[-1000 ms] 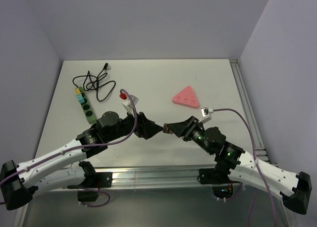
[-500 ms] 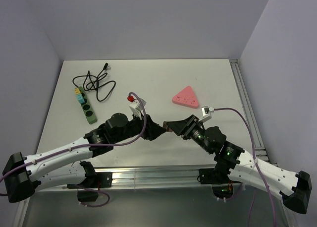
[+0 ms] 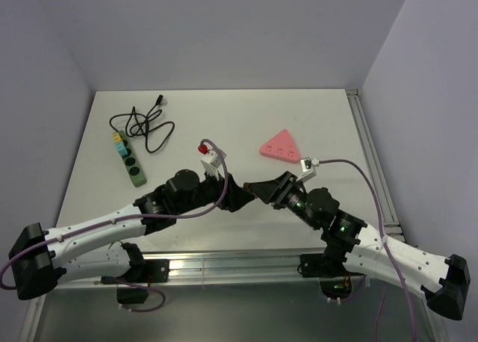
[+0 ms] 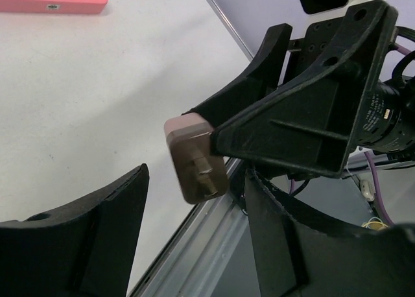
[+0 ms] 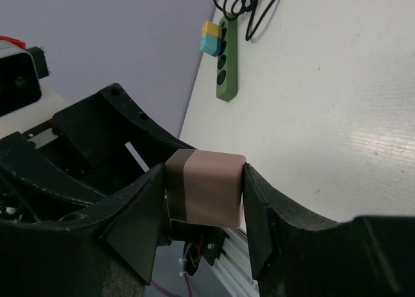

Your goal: Insert the plug

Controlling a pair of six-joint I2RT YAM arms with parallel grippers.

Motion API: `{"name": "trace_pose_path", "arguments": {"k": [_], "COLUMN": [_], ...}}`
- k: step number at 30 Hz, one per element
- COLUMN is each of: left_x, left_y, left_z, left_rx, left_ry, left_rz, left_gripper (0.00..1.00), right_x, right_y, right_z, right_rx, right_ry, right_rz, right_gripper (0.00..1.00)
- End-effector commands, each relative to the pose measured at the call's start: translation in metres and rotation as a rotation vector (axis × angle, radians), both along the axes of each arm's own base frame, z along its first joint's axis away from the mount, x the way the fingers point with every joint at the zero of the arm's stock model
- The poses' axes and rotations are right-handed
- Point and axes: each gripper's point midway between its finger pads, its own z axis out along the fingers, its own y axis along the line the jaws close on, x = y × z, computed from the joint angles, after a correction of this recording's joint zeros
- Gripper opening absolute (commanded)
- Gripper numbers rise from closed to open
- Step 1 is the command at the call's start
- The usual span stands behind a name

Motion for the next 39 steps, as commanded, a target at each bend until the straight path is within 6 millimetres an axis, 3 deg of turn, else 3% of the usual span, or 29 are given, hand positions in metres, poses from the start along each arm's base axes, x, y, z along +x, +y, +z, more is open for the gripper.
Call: {"name": "trace_pose_path", "arguments": {"k": [1,5,10,14,15,16,18,19,20,22,23,27,34,39], "left_x": [0.006,0.009,0.012,0.012,0.012,0.013,0.012,0.011,0.010,0.007,0.006,-0.001,-0.010,-0.029], "left_y": [-0.007,-0.008,-0.006,-0.008,-0.007,-0.007,-0.005,-0.005,-0.002,0.001,0.004,0.013,0.034,0.036], "left_z": [0.031,0.021,0.013,0.013,0.013,0.012,0.014,0.014,0.014,0.012,0.016,0.018,0.025,0.050], "left_rx": [-0.061,-0.021,-0.001,0.004,0.006,0.010,0.005,0.005,0.003,-0.003,-0.020,-0.059,-0.175,-0.273], "left_ry": [-0.064,-0.044,-0.038,-0.041,-0.040,-0.039,-0.043,-0.044,-0.049,-0.051,-0.052,-0.059,-0.043,-0.083], "left_rz": [0.008,0.022,0.038,0.031,0.033,0.035,0.035,0.032,0.033,0.027,0.027,0.002,-0.059,-0.176], "left_gripper": [0.66,0.64,0.45,0.20,0.03,0.00,0.00,0.00,0.00,0.00,0.00,0.01,0.00,0.00], "right_x": [0.000,-0.001,-0.004,-0.006,-0.007,-0.008,-0.008,-0.008,-0.009,-0.008,-0.008,-0.012,-0.024,-0.057], "right_y": [0.006,0.008,0.012,0.016,0.017,0.017,0.017,0.017,0.017,0.019,0.017,0.012,-0.008,0.007], "right_z": [0.038,0.041,0.042,0.042,0.042,0.042,0.039,0.040,0.034,0.032,0.021,0.007,0.010,0.023], "right_rx": [0.073,0.083,0.085,0.083,0.082,0.076,0.054,0.037,0.002,-0.060,-0.114,-0.183,-0.190,-0.149], "right_ry": [-0.067,-0.072,-0.072,-0.074,-0.075,-0.079,-0.077,-0.087,-0.077,-0.080,-0.055,-0.044,-0.116,-0.265], "right_rz": [0.019,0.028,0.051,0.076,0.084,0.090,0.095,0.098,0.103,0.113,0.116,0.130,0.134,0.351], "right_gripper": [0.00,0.00,0.00,0.00,0.00,0.03,0.14,0.37,0.49,0.62,0.63,0.66,0.66,0.60]}}
